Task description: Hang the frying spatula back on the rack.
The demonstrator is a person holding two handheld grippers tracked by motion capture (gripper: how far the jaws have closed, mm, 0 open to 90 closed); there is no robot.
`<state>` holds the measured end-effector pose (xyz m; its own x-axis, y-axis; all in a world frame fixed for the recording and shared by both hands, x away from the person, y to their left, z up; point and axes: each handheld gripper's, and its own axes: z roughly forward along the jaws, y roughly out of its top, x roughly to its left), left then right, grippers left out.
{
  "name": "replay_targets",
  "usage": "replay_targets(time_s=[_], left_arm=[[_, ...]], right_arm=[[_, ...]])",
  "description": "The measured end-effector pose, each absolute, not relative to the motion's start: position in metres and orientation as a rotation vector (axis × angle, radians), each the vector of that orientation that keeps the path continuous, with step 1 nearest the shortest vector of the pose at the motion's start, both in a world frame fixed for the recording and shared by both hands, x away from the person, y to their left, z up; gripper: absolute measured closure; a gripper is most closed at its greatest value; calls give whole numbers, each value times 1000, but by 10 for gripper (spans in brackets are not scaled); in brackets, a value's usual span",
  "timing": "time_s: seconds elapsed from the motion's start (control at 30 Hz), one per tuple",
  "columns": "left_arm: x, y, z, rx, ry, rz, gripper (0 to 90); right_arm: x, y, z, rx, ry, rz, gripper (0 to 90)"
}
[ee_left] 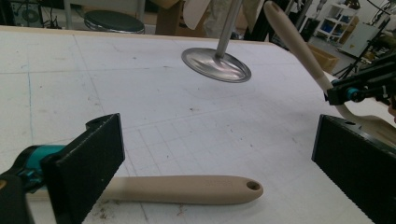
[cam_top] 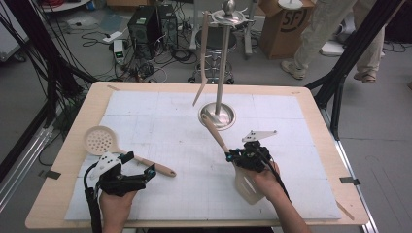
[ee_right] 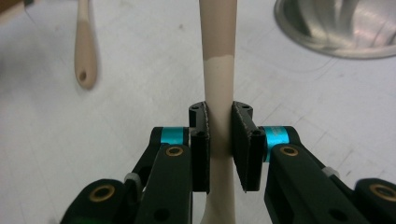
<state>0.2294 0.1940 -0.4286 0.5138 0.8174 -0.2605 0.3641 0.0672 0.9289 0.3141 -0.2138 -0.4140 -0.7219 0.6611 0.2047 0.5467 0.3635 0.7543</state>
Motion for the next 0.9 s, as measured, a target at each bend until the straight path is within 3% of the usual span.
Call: replay_targets(time_s=[0.47,0.9], left_arm=[[230,196,-429,1528,1060,463,30],[229,196,-428,1530,1056,460,30]], right_arm=[[318,-240,-396,1113,2191,1703,785],[328,-246,-374,1109,1999,1883,784]])
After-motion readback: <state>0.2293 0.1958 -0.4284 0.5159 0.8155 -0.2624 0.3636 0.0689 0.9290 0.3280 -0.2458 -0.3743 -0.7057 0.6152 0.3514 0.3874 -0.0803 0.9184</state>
